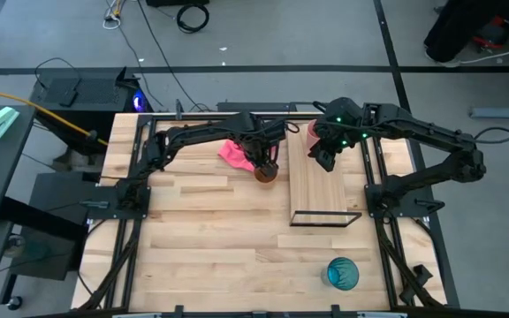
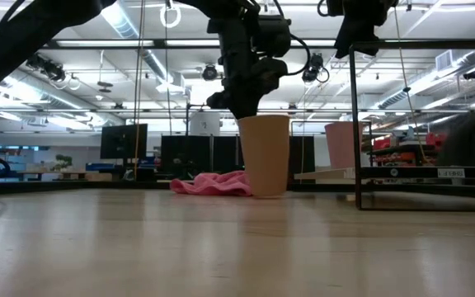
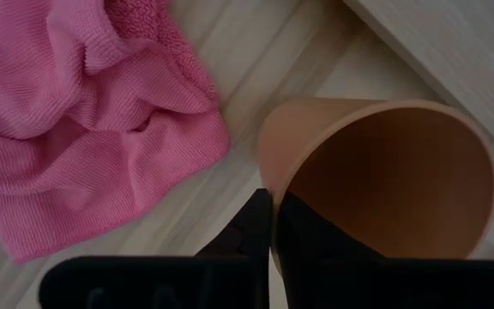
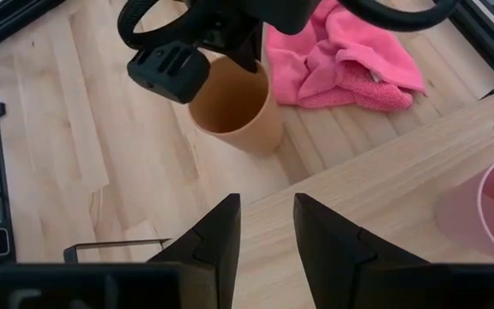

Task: Stack small to large cups/mugs on shelf
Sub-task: Put the orange cup on the shelf

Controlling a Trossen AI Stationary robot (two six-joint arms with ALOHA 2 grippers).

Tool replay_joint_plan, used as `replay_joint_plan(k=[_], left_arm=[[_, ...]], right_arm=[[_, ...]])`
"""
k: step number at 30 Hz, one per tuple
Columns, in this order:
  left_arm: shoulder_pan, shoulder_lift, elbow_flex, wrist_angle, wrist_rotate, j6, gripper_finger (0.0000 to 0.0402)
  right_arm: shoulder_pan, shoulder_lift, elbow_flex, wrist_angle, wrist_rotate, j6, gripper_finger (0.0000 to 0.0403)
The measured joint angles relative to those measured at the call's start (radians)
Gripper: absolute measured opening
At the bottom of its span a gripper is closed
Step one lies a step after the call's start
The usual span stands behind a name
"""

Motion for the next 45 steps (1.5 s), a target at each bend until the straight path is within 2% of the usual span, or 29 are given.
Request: replay_joint_plan(k=[10, 21, 30, 39, 45], left_arm=[[-0.009, 0.019, 0.001, 0.011, 0.014, 0.000, 0.0024], [-0.009, 0.023, 0.001, 0.016, 0.019, -0.001, 0.0091], [-0.009, 0.023, 0.077, 0.012, 0.034, -0.002, 0.0126], [0.030, 0.022, 0.212, -0.114, 0.005, 0.051, 0.0143], [0.097, 0.011, 0.229, -0.227, -0.042, 0.085, 0.0146]], right_arm=[[0.000, 0.000, 0.000, 0.000, 0.000, 0.000, 0.0118], [0.000, 0.000, 0.000, -0.001, 0.000, 0.005, 0.0118], [0.000, 0.000, 0.000, -0.001, 0.000, 0.005, 0.0118], [0.000, 0.000, 0.000, -0.001, 0.000, 0.008, 0.0118], [0.000, 0.000, 0.000, -0.001, 0.000, 0.031, 0.0118]])
